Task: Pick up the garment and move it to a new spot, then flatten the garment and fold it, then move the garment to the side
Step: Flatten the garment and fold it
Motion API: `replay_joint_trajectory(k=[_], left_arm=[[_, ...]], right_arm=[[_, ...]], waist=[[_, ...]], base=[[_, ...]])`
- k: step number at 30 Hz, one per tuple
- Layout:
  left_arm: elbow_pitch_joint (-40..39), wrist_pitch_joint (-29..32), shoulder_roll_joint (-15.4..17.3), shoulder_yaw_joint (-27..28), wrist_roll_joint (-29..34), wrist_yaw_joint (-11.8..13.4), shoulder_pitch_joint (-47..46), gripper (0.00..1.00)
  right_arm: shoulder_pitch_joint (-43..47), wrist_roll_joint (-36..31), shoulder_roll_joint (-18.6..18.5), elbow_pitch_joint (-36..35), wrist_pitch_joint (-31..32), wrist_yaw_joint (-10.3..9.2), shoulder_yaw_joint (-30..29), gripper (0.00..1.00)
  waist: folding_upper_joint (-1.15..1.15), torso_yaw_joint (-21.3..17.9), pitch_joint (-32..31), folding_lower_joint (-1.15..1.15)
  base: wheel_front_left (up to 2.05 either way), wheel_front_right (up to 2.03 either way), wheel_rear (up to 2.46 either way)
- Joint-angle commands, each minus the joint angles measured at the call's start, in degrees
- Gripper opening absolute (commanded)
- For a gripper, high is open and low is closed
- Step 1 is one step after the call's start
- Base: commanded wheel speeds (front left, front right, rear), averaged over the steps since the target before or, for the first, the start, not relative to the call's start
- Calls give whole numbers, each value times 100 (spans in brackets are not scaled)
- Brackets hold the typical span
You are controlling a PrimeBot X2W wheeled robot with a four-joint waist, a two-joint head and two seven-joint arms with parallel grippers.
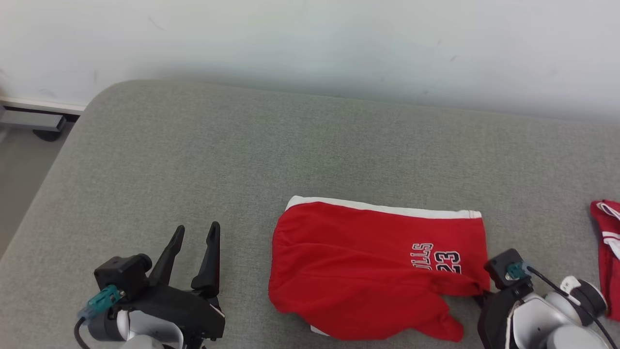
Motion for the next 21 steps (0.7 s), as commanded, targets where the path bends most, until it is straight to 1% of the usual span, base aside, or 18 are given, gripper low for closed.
replay_joint_trajectory(k=[1, 7, 10, 14, 21], left_arm=[[17, -28, 13, 2, 0, -22, -52, 100], [37, -37, 3, -6, -17, -28, -73, 100], [51, -38, 7, -11, -22, -35, -97, 100], [64, -38, 12, -19, -27, -40, -104, 100], [94, -16, 23, -44, -29, -66, -156, 100]], right_arm=[[192, 57, -69, -181, 128, -12, -78, 0], [886, 165, -99, -1176, 698, -13, -393, 0], [1158, 176, -93, -1540, 952, -13, -495, 0], [1353, 161, -138, -1786, 1211, -13, -577, 0], [1527, 140, -179, -1870, 1406, -13, -671, 0]], waist=[[0, -42, 14, 0], [0, -128, 42, 0], [0, -169, 59, 0], [0, -237, 76, 0], [0, -306, 84, 0]], base=[[0, 0, 0], [0, 0, 0], [0, 0, 0], [0, 0, 0], [0, 0, 0]])
